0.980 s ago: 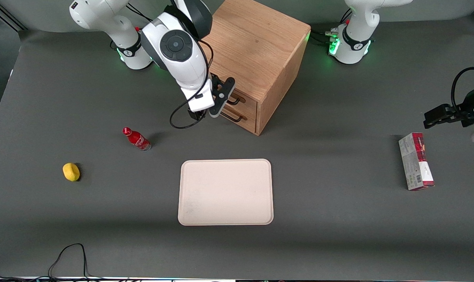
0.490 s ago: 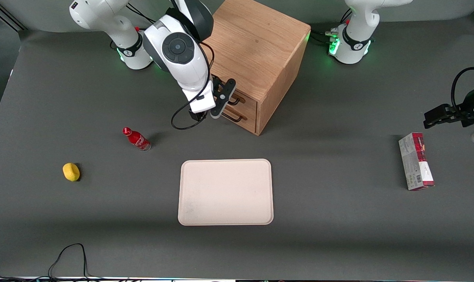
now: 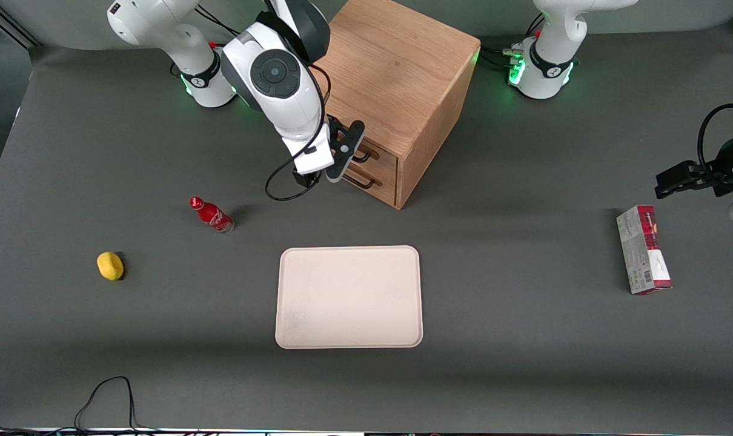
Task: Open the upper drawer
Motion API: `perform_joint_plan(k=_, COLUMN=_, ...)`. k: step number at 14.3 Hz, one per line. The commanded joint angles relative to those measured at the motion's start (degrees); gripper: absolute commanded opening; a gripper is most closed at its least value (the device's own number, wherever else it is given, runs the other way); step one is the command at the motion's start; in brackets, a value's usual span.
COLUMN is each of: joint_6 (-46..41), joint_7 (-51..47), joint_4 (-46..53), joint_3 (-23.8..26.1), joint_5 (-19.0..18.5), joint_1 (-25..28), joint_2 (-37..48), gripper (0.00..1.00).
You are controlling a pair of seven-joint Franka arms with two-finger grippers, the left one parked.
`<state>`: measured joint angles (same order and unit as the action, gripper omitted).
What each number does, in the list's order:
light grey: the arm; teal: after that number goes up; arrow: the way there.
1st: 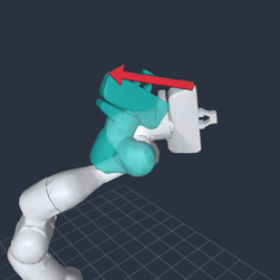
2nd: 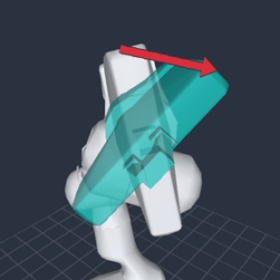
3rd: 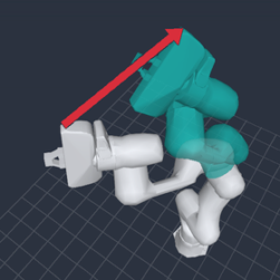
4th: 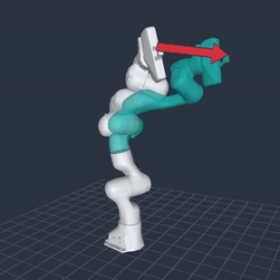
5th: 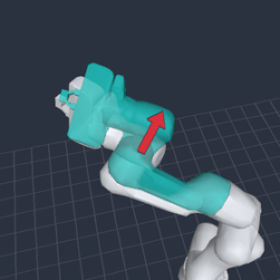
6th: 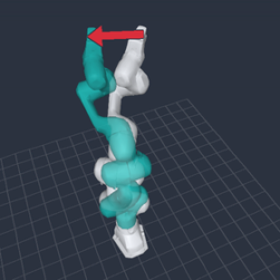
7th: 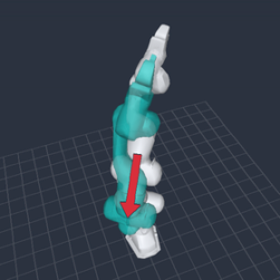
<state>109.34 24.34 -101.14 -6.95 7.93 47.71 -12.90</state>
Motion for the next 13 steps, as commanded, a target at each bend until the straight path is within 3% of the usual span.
perform_joint_plan(k=1, joint_6=0.78, joint_7=4.99, joint_4=-0.55, joint_3=-0.26, joint_5=1.3, joint_1=0.37, joint_2=0.08, gripper=1.0)
perform_joint_plan(k=13, joint_6=5.26, joint_7=8.35, joint_4=-0.99, joint_3=-0.44, joint_5=2.79, joint_1=0.19, joint_2=-2.91, gripper=1.0)
